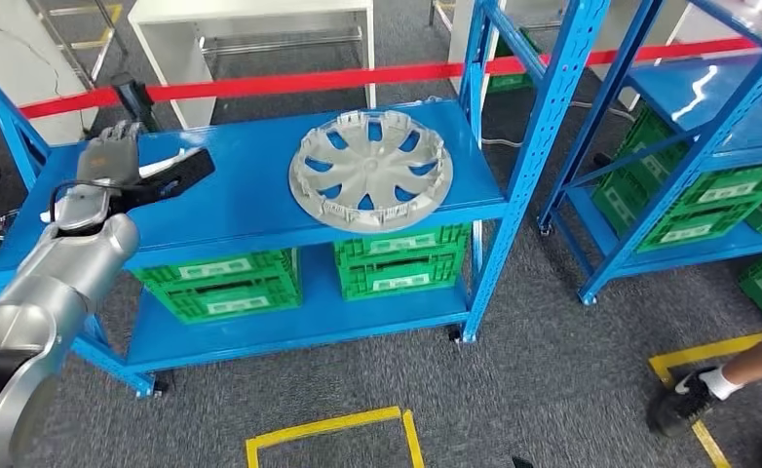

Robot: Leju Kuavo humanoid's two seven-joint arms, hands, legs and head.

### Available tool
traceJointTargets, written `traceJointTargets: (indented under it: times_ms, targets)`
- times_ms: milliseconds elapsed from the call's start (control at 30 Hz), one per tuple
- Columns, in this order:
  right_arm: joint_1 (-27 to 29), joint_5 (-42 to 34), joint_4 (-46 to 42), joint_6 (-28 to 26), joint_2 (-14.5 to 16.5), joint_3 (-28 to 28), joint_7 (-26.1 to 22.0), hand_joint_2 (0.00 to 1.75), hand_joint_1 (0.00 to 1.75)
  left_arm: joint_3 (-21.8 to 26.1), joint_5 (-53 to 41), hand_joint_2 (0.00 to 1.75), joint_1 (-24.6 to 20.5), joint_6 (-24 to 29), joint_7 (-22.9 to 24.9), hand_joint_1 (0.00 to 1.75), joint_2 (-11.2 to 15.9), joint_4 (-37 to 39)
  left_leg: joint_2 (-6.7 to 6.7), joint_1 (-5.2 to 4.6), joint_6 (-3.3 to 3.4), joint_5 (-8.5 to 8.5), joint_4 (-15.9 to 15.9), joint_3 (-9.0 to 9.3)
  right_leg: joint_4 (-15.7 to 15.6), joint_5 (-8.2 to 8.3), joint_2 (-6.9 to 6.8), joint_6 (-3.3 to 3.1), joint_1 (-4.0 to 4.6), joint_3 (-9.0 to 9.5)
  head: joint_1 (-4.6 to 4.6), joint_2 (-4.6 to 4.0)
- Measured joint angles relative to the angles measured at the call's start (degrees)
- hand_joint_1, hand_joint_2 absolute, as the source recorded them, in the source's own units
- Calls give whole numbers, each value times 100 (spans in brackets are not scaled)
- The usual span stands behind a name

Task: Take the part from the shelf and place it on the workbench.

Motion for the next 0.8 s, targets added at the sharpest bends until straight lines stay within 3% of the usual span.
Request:
traceJointTargets:
  times_ms: [100, 133, 167, 200, 267, 300, 333, 433, 500, 633, 667, 700, 767, 800]
  targets:
    - [-10, -2, 1, 2, -2, 1, -1, 0, 0, 3, 4, 0, 17, 0, 5, 0, 15, 11, -1, 8, 33, -51, 5, 32, 992, -432, -23, 73, -30, -608, 27, 0]
    - [-6, -4, 1, 1, -3, 1, 1, 0, 0, 3, 7, 0, 38, -1, 17, 0, 16, 15, -7, 9, 30, -76, 13, 39, 1215, -489, -27, 88, -41, -786, 28, 0]
    - [0, -6, 1, -1, -4, 1, 1, 0, 0, 6, 13, 0, 62, -2, 33, 0, 19, 18, -14, 12, 21, -103, 27, 52, 1242, -435, -32, 96, -51, -869, 32, 0]
    - [5, -8, 1, -4, -7, 1, -1, 0, 0, 9, 21, 0, 84, -3, 52, 0, 24, 19, -20, 17, 6, -137, 48, 71, 1039, -262, -38, 100, -61, -834, 33, 0]
    - [7, -16, 0, -9, -15, 0, -11, 0, 0, 22, 40, 0, 108, -4, 84, 0, 33, 19, -22, 25, -41, -215, 103, 113, 276, 189, -55, 91, -67, -558, 37, 0]
    - [3, -26, 0, -11, -18, 0, -16, 0, 0, 28, 47, 0, 110, -4, 94, 0, 39, 21, -21, 24, -73, -254, 125, 123, -22, 269, -61, 69, -56, -445, 38, 0]
    - [2, -34, 0, -11, -20, 1, -21, 0, 0, 33, 52, 0, 111, -5, 101, 0, 48, 22, -17, 20, -110, -289, 134, 128, -194, 296, -64, 42, -47, -372, 39, 0]
    - [23, -55, 1, -11, -21, 1, -27, 0, 0, 39, 54, 0, 133, -6, 103, 0, 76, 23, -16, 13, -231, -312, 219, 151, -268, 307, -59, -85, -41, -280, 40, 0]
    - [23, -61, 1, -12, -25, 0, -28, 0, 0, 42, 54, 0, 141, -6, 103, 0, 93, 21, -6, 23, -276, -401, 470, 58, -278, 312, -58, -164, -54, -202, 28, 0]
    - [23, -72, 2, -11, -30, 1, -28, 0, 0, 62, 54, 0, 184, -9, 107, 0, 109, 32, 4, 36, -345, -913, 1713, -709, -279, 222, -45, -217, -60, -105, 9, 0]
    - [30, -74, 2, -11, -30, 0, -28, 0, 0, 69, 54, 0, 208, -10, 107, 0, 109, 38, 5, 37, -353, -894, 1796, -818, -278, 190, -42, -214, -60, -72, 9, 0]
    - [34, -74, 2, -11, -30, 0, -28, 0, 0, 76, 54, 0, 225, -11, 106, 0, 109, 44, 5, 38, -347, -743, 1658, -816, -278, 155, -40, -207, -60, -27, 8, 0]
    - [35, -80, 2, -9, -30, 0, -28, 0, 0, 89, 49, 0, 231, -11, 102, 0, 112, 50, 6, 35, -298, -216, 889, -561, -278, 77, -38, -181, -59, 78, 9, 0]
    - [29, -85, 2, -7, -30, 0, -28, 0, 0, 94, 40, 0, 224, -11, 99, 0, 114, 52, 8, 22, -270, -72, 517, -423, -277, 41, -37, -159, -54, 119, 9, 0]
